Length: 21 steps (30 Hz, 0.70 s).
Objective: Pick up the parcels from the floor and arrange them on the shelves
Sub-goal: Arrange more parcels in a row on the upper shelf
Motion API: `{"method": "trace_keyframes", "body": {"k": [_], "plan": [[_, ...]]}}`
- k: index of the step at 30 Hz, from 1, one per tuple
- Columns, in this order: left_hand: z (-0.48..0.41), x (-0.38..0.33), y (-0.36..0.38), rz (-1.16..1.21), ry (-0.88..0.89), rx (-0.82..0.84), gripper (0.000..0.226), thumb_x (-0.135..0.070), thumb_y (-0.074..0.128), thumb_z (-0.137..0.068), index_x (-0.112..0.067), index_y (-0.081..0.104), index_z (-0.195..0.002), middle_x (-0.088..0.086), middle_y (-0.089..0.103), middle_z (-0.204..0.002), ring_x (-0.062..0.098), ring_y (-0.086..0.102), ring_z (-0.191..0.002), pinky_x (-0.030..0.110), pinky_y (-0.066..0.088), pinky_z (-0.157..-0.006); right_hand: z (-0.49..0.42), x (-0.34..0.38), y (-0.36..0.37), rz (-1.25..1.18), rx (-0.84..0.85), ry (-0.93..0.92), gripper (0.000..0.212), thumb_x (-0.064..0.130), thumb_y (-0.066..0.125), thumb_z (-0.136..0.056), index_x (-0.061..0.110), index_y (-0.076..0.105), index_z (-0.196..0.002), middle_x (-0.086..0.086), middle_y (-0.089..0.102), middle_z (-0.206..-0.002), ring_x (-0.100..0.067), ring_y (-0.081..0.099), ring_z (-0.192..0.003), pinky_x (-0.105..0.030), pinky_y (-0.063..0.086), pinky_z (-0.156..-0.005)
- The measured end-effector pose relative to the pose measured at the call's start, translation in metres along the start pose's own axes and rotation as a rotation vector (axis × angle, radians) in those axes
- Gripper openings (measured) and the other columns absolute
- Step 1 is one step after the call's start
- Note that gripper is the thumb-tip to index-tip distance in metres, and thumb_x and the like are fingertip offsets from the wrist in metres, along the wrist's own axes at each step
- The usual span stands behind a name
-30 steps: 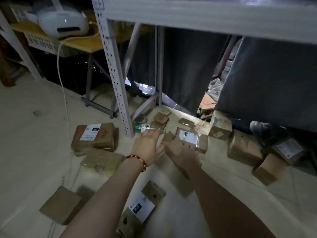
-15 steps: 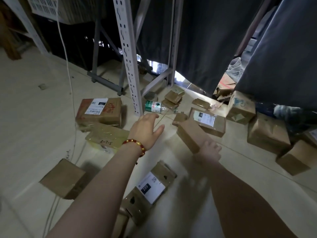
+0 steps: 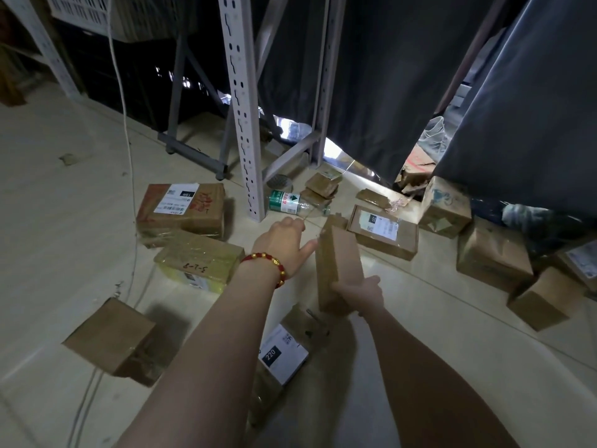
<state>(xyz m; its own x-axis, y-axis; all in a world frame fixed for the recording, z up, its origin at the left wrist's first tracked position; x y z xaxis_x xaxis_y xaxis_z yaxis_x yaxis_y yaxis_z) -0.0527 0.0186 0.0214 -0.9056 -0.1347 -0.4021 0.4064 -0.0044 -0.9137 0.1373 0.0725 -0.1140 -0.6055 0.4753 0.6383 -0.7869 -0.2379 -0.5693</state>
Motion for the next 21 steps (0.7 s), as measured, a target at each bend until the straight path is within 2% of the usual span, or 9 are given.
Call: {"method": "trace_keyframes", "body": {"k": [3,5,7,9,13,18,21], "plan": [[0.0,0.009,-0.003,-0.016,-0.034,0.039,0.049,-0.047,0.043,-0.1,-0.014,0.045,-0.137,0.008,0.048,-0.138,0.025,0.048,-0.125,0.041,0.045,-0.1,0.013,0.02,0.01,-0.356,0.107,0.024,0.065,0.051,0.066,-0.086,0.009,0.043,-0.129,-0.011,0.056,-0.117,-0.029,0.063,-0.098,-0.038,0.061,-0.07],[0.0,0.016,-0.007,-0.002,-0.072,0.055,0.051,-0.048,0.044,-0.1,-0.013,0.044,-0.137,0.01,0.047,-0.139,0.026,0.047,-0.126,0.041,0.044,-0.102,0.023,0.034,0.015,-0.648,0.234,0.002,0.044,0.049,0.057,-0.093,0.015,0.051,-0.121,-0.013,0.062,-0.112,-0.029,0.065,-0.098,-0.042,0.061,-0.074],[0.001,0.023,-0.01,0.049,-0.136,0.083,0.055,-0.049,0.045,-0.099,-0.011,0.043,-0.139,0.012,0.047,-0.141,0.028,0.048,-0.126,0.042,0.044,-0.103,0.029,0.046,0.018,-0.944,0.374,-0.013,0.042,0.047,0.05,-0.096,0.018,0.052,-0.126,-0.016,0.064,-0.117,-0.033,0.064,-0.106,-0.05,0.058,-0.084],[0.002,0.03,-0.013,0.134,-0.237,0.112,0.061,-0.05,0.046,-0.098,-0.009,0.038,-0.143,0.015,0.046,-0.143,0.031,0.048,-0.127,0.044,0.044,-0.103,0.032,0.054,0.019,-1.132,0.482,-0.006,0.053,0.05,0.048,-0.093,0.019,0.051,-0.136,-0.017,0.063,-0.126,-0.038,0.061,-0.114,-0.054,0.054,-0.092],[0.003,0.037,-0.021,0.314,-0.408,0.205,0.077,-0.058,0.043,-0.097,-0.005,0.027,-0.151,0.016,0.038,-0.152,0.032,0.043,-0.134,0.041,0.039,-0.104,0.044,0.06,0.024,-1.24,0.643,0.03,0.062,0.054,0.043,-0.089,0.016,0.055,-0.136,-0.019,0.065,-0.126,-0.038,0.063,-0.113,-0.043,0.055,-0.085],[0.0,0.034,-0.031,0.549,-0.401,0.222,0.073,-0.063,0.043,-0.094,-0.007,0.045,-0.141,0.012,0.052,-0.137,0.03,0.054,-0.12,0.041,0.048,-0.098,0.062,0.067,0.029,-1.257,0.801,0.033,0.075,0.056,0.047,-0.081,0.007,0.054,-0.138,-0.02,0.065,-0.111,-0.033,0.063,-0.09,-0.036,0.057,-0.071],[0.002,0.028,-0.036,0.712,-0.368,0.228,0.067,-0.065,0.045,-0.092,-0.017,0.05,-0.138,0.005,0.057,-0.128,0.028,0.057,-0.114,0.041,0.05,-0.093,0.068,0.07,0.028,-1.231,0.877,0.047,0.084,0.071,0.037,-0.086,0.001,0.066,-0.121,-0.022,0.065,-0.099,-0.03,0.062,-0.077,-0.031,0.057,-0.059]]}}
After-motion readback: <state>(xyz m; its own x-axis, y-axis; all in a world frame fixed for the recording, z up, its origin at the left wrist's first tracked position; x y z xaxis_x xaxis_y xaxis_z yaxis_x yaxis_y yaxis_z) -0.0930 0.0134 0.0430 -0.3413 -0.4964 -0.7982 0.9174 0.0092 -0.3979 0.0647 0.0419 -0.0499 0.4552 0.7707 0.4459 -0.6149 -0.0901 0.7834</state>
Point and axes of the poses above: each hand's wrist, its own z-axis away from the middle knuckle, its own y-axis out of the palm, x = y × z, the point moved 1 cm from there along -z, towards the middle knuckle
